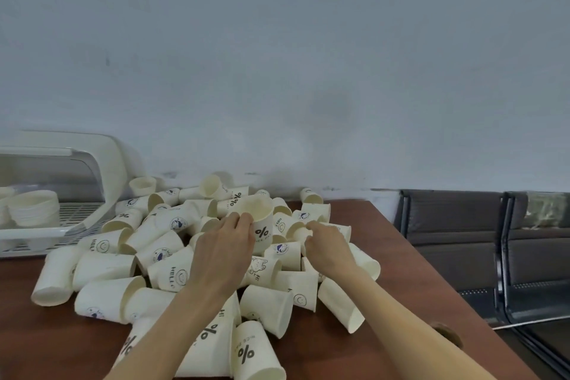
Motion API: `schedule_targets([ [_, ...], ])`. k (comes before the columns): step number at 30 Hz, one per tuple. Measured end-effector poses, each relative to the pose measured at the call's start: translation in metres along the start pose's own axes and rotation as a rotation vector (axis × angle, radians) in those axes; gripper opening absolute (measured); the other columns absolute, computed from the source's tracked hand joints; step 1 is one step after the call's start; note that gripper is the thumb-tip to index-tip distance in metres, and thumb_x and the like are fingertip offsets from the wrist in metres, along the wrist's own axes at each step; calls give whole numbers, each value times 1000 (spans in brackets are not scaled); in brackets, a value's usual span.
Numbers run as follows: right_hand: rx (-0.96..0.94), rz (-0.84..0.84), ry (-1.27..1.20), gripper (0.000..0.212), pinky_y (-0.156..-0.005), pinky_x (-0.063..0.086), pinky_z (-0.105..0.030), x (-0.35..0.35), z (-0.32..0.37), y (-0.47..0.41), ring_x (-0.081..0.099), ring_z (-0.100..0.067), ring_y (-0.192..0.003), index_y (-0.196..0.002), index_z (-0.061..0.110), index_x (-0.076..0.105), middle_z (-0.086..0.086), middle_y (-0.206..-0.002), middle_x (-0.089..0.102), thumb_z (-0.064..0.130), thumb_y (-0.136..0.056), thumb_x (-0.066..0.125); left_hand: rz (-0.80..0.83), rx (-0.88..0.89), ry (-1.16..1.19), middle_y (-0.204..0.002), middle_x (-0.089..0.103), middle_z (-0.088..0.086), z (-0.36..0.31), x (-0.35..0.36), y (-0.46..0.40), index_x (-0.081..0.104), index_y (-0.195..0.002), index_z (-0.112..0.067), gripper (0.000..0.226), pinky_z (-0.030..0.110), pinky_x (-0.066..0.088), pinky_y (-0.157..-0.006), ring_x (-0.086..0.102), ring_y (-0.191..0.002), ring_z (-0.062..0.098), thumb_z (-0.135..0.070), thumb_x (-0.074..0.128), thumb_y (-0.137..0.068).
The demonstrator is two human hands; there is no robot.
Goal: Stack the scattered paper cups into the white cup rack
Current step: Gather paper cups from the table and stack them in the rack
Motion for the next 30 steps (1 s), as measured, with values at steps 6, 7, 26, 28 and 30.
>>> schedule_targets([
  [6,137,-25,8,28,-67,43,-36,-2,-53,-44,57,-30,-86,-101,8,59,-12,-96,65,7,-83,38,-17,34,10,-64,52,-4,-25,24,-20,55,-75,-16,25,30,35,-44,50,-50,18,-24,38,-91],
  [7,164,-25,17,20,-64,42,-34,-2,-61,-53,55,-29,-81,-92,9,56,-11,-93,63,7,-83,38,-6,22,16,-64,52,-5,-26,30,-24,55,-76,-16,25,29,35,-42,51,-51,17,-25,37,-91],
  [26,472,6,114,33,-101,34,-42,50,-122,-182,46,-31,-122,-120,11,56,-12,-128,55,17,-89,45,74,-74,-24,-59,48,-8,-26,98,-65,50,-68,-20,30,22,22,-40,46,-47,12,-14,79,-69],
  [28,493,-17,63,31,-100,35,-42,52,-123,-184,47,-32,-121,-119,11,57,-12,-127,56,16,-89,48,80,-77,-45,-58,48,-9,-27,100,-65,51,-67,-21,31,21,19,-41,46,-45,11,-14,81,-67],
  [30,485,-53,-12,24,-96,39,-41,51,-122,-186,53,-33,-113,-106,12,62,-13,-117,61,13,-86,48,89,-84,-36,-58,49,-9,-27,102,-65,52,-67,-21,29,20,18,-40,46,-45,11,-15,80,-68],
])
Point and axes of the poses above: each hand's wrist, its own y-axis away from the middle knuckle, its own x-axis out of the palm, z = x × y, the point moved 7 cm from there along -y, towards the middle knuckle
